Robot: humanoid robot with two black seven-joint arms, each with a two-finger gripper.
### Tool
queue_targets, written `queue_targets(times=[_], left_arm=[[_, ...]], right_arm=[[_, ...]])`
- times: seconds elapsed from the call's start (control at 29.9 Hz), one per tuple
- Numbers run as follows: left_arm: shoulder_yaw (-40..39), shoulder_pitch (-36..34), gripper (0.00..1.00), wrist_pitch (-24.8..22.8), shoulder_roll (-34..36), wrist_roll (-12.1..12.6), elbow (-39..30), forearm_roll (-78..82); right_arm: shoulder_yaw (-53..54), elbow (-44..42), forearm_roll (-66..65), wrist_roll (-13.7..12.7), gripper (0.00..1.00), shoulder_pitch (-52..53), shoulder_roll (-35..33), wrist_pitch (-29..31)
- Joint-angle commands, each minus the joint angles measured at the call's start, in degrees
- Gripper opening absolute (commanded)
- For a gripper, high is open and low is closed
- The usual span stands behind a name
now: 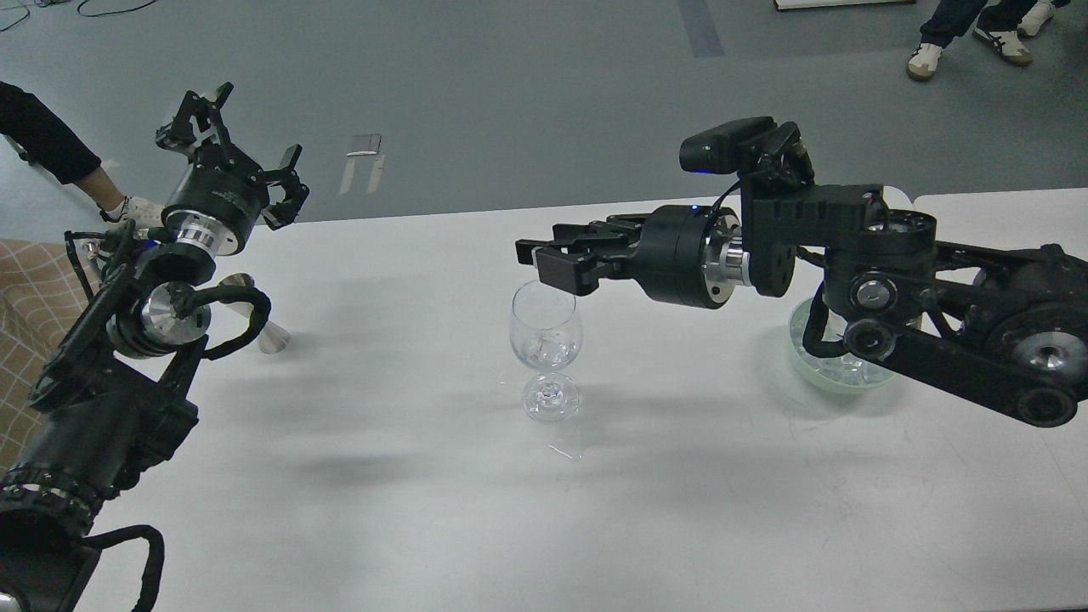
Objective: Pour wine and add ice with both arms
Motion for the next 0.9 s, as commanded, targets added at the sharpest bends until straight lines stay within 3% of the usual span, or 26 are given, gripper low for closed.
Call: queue_targets(times=[0.0, 0.3, 0.6, 0.87], left_arm=[[0.1, 0.1, 0.98, 0.2, 0.0, 0.1, 0.0, 0.1], [0.0, -0.1, 0.98, 0.3, -0.2, -0.1, 0.0, 0.0], [0.1, -1.1, 0.98, -0.5, 0.5, 0.8, 0.0, 1.0], [0.0, -2.5, 0.98, -1.7, 0.5, 0.2, 0.0, 0.9]], right_arm=[[4.9, -0.8, 0.2, 0.0, 1.0, -0.1, 0.2, -0.3], [20.8, -9.1, 1.1, 0.0, 1.0, -1.6, 7.1, -2.9], [39.1, -20.3, 4.9, 0.5, 1.0, -2.2, 19.2, -6.3], [42.0, -28.6, 14.1, 0.7, 1.0, -3.1, 19.5, -7.3]])
